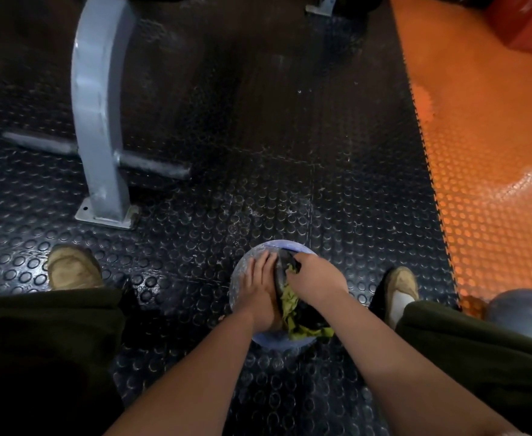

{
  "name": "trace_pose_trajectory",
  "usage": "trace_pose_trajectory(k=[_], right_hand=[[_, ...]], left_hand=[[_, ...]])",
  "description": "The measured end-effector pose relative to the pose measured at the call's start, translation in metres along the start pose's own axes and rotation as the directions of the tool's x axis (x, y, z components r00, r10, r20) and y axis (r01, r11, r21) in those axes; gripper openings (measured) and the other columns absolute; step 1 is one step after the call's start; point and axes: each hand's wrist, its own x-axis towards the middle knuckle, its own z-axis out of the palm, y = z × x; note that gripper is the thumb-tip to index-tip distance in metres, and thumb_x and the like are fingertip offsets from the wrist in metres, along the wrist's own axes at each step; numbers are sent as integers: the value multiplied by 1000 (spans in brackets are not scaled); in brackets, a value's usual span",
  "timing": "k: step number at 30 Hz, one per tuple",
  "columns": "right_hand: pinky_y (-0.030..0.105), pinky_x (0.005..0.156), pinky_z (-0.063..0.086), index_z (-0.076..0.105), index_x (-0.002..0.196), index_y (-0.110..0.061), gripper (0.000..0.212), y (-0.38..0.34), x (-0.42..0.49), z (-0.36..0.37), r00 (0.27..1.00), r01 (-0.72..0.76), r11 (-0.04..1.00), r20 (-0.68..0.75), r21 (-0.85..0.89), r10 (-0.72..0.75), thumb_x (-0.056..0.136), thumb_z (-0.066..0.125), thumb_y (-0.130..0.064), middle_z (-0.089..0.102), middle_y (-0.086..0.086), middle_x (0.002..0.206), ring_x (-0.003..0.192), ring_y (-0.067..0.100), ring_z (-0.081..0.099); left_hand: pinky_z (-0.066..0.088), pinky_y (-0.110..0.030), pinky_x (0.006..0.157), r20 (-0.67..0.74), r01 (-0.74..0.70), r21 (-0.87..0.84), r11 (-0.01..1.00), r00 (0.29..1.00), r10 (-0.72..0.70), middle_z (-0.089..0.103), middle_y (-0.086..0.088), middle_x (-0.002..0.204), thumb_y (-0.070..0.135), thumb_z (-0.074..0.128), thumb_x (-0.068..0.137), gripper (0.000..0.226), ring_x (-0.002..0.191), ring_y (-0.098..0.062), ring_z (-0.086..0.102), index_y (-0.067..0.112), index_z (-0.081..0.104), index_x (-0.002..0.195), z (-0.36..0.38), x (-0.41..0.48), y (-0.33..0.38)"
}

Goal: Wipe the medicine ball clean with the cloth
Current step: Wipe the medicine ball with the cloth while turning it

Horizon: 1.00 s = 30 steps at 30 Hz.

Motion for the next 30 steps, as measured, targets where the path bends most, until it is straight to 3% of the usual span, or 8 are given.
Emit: trace_pose_trajectory(k=[5, 9, 14, 22, 30], right_hand=[[30, 69, 46, 55, 121, -25, 30, 5, -11, 8, 999, 45, 999, -12, -24, -45, 94, 45, -33, 65, 1, 109, 97, 24, 60], [30, 71, 45, 57, 117, -27, 27, 10, -18, 9, 998, 65, 995, 30, -78, -63, 93, 46, -33, 64, 0, 110, 100, 24, 59], [31, 70, 49, 61, 113, -25, 26, 13, 3, -2, 999, -36, 999, -16, 1, 36, 91, 49, -34, 61, 0, 91, 92, 24, 60], [31, 75, 46, 59, 113, -26, 26, 17, -36, 23, 992, 118, 992, -46, -54, -120, 91, 50, -35, 64, 0, 111, 103, 25, 60], [31, 68, 46, 56, 118, -25, 27, 2, -5, 11, 996, 63, 995, -58, -82, -68, 93, 45, -29, 64, 1, 107, 95, 25, 60]], left_hand=[[-8, -36, 119, -56, 58, -114, 992, 996, -65, -24, 2, 158, 18, 63, 85, 108, 147, -22, -22, 24, -23, 149, -3, 5, 1], [-5, -36, 120, -36, 57, -70, 996, 998, -59, -25, 6, 157, 17, 70, 82, 115, 147, -20, -21, 27, -23, 149, -4, 7, -4], [-10, -35, 118, -61, 18, -64, 998, 998, -21, -25, 6, 157, 13, 64, 86, 108, 145, -23, -25, 25, -22, 149, 6, -3, -4], [-2, -33, 119, -60, 75, -128, 989, 995, -83, -22, 9, 158, 16, 76, 78, 118, 147, -18, -16, 29, -16, 151, -5, 4, -7], [-4, -35, 120, -93, 71, -163, 984, 992, -87, -20, 4, 159, 14, 64, 86, 102, 147, -21, -17, 28, -12, 152, -3, -6, -6]])
